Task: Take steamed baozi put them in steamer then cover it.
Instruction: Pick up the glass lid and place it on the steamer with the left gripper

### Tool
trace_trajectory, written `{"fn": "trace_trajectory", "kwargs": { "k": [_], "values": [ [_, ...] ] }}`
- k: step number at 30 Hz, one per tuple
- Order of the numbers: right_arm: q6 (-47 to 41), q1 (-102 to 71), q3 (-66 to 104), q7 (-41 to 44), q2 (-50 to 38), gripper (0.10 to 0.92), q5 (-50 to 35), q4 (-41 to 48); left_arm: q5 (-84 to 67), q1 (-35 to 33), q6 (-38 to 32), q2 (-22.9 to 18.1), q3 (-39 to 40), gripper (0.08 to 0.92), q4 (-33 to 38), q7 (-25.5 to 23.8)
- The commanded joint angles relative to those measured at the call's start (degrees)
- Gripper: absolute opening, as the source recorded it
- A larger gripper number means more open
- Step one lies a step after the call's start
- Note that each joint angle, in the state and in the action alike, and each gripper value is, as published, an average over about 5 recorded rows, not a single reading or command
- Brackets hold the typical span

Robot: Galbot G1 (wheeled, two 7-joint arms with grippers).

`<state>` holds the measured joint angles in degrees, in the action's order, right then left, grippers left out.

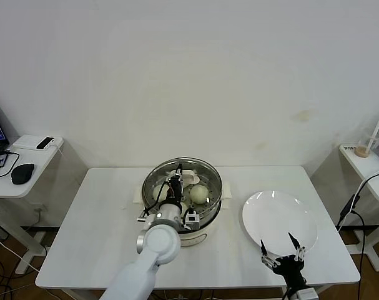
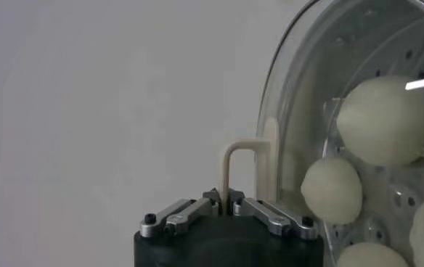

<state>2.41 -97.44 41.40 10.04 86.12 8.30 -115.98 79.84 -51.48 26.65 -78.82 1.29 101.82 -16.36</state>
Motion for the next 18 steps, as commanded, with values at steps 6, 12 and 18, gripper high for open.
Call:
{"fn": "trace_trajectory", "kwargs": {
  "k": [6, 12, 18],
  "values": [
    [0.1, -0.1, -0.1, 0.0, -0.2, 0.823, 0.3, 0.2, 1.6, -1.0, -0.8, -1.3, -0.8, 0.136, -1.3, 1.0],
    [0.2, -0.1, -0.3, 0.1, -0.3, 0.823, 0.5, 0.2, 1.4, -1.6, -1.0, -1.4, -1.1, 0.136, -1.3, 1.4],
    [0.1, -0.1, -0.4, 0.2, -0.4, 0.823, 0.6, 0.2, 1.4, -2.3, -1.2, -1.6, -1.2, 0.136, -1.2, 1.5]
  ]
}}
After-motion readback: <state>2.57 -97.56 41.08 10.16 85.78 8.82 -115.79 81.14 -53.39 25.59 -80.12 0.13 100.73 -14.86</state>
